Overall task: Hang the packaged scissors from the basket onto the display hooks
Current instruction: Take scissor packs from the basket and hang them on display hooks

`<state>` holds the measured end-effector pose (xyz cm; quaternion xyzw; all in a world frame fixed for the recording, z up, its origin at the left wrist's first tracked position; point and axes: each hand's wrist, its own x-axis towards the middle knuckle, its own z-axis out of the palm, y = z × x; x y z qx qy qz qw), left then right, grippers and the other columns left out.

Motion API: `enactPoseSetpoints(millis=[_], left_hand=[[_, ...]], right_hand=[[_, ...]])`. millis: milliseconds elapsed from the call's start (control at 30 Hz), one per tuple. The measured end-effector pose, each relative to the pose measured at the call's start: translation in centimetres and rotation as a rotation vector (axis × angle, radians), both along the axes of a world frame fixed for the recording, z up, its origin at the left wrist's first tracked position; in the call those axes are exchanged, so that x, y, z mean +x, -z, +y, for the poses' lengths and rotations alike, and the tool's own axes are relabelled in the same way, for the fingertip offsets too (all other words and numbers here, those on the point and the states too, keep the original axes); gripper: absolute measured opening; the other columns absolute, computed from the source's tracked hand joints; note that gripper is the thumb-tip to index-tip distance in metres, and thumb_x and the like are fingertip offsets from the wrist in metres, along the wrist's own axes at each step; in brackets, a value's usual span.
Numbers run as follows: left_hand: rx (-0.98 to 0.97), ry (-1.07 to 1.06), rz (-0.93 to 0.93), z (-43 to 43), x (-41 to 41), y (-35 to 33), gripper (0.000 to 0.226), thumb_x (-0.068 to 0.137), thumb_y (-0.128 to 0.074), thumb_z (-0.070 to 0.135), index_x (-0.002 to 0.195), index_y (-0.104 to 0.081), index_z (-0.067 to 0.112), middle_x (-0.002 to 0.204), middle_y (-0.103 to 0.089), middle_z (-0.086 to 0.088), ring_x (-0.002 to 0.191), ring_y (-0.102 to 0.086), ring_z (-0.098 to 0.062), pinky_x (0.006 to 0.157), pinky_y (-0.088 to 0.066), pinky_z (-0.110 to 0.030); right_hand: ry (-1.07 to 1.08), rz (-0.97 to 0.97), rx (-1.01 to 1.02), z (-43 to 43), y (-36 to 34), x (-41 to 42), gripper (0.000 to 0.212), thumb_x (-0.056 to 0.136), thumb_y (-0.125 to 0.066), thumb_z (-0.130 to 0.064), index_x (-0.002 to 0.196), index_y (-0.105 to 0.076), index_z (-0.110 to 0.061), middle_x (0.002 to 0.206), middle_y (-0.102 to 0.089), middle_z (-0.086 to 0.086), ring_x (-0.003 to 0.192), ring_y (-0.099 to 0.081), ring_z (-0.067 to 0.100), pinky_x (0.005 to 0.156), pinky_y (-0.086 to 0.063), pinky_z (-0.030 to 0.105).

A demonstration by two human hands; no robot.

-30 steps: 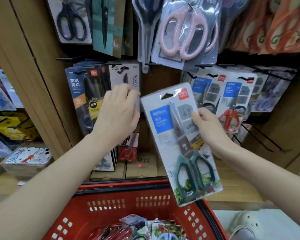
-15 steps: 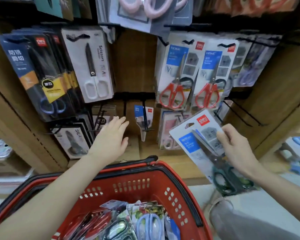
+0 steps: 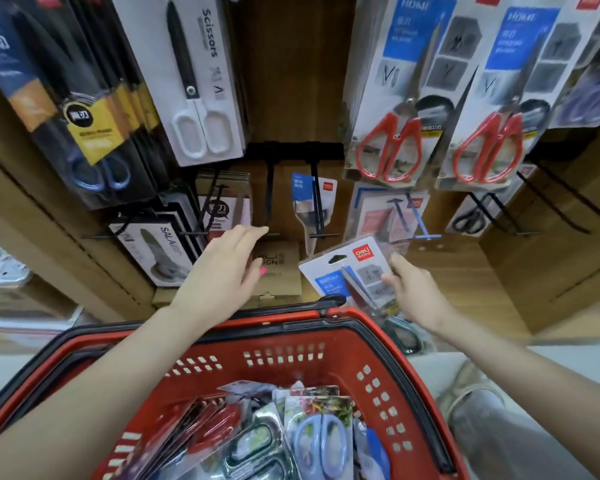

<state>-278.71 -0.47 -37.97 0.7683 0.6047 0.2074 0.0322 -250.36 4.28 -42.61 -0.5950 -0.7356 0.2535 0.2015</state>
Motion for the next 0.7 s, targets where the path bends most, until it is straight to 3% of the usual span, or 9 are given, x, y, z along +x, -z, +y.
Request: enactPoseSetpoints(millis=[100,233,367,433,600,700], left_hand=[[0.011,0.000,-0.010,0.2,-0.4,0.1,0.043,0.095,-0.050,0.016,0.138,-0.046,0.013,0.130,-0.052,-0.003,0.119,-0.046,-0.020,0.101,-0.031,-0.028],[0.021,0.027,-0.001,0.2,-1.1,0.4,0.042,0.096,-0.048,0.017,0.137,-0.047,0.013,0.131,-0.054,-0.002,0.120,-0.042,-0.013,0.101,-0.022,-0.019],[0.014,0.030,-0.001,0.1,-1.6,0.6,0.047,0.092,-0.043,0.024,0.138,-0.047,0.015,0.135,-0.052,0.000,0.124,-0.040,-0.010,0.104,-0.023,-0.021],[0.014,0.036,0.002,0.2,-1.7,0.7,0.047,0.092,-0.044,0.024,0.138,-0.047,0.016,0.135,-0.052,0.001,0.125,-0.039,-0.008,0.104,-0.024,-0.023],[0.028,0.024,-0.136,0.6,-1.8,1.4,0.040,0.095,-0.041,0.025,0.133,-0.050,0.018,0.125,-0.054,0.004,0.120,-0.043,-0.008,0.101,-0.028,-0.019],[0.042,-0.011,-0.265,0.6,-1.4,1.7,0.037,0.096,-0.042,0.025,0.130,-0.053,0.020,0.117,-0.050,0.013,0.113,-0.046,-0.004,0.086,-0.037,-0.017]], right_hand=[[-0.034,-0.031,-0.080,2.3,1.1,-1.1,0.026,0.095,-0.047,-0.006,0.074,-0.036,-0.017,0.081,-0.052,0.010,0.076,-0.048,0.024,0.069,-0.037,0.035],[-0.122,0.061,-0.113,4.7,1.7,-3.6,0.028,0.094,-0.049,-0.002,0.070,-0.041,-0.014,0.067,-0.050,0.000,0.065,-0.049,0.009,0.060,-0.036,0.012],[-0.211,0.252,-0.229,5.7,2.5,-5.8,0.014,0.097,-0.044,0.000,0.090,-0.051,-0.011,0.081,-0.057,-0.009,0.074,-0.058,-0.003,0.063,-0.040,0.003],[-0.231,0.349,-0.289,5.8,3.0,-6.4,0.016,0.097,-0.043,0.001,0.103,-0.051,-0.012,0.092,-0.061,-0.010,0.077,-0.061,-0.012,0.064,-0.045,0.004],[-0.316,0.405,-0.353,5.5,3.9,-7.1,0.026,0.097,-0.045,-0.001,0.117,-0.053,-0.016,0.105,-0.063,-0.012,0.093,-0.063,-0.005,0.073,-0.052,0.012],[-0.350,0.417,-0.342,5.0,3.0,-7.4,0.032,0.097,-0.046,-0.003,0.123,-0.054,-0.019,0.115,-0.063,-0.010,0.105,-0.060,-0.003,0.083,-0.053,0.017]])
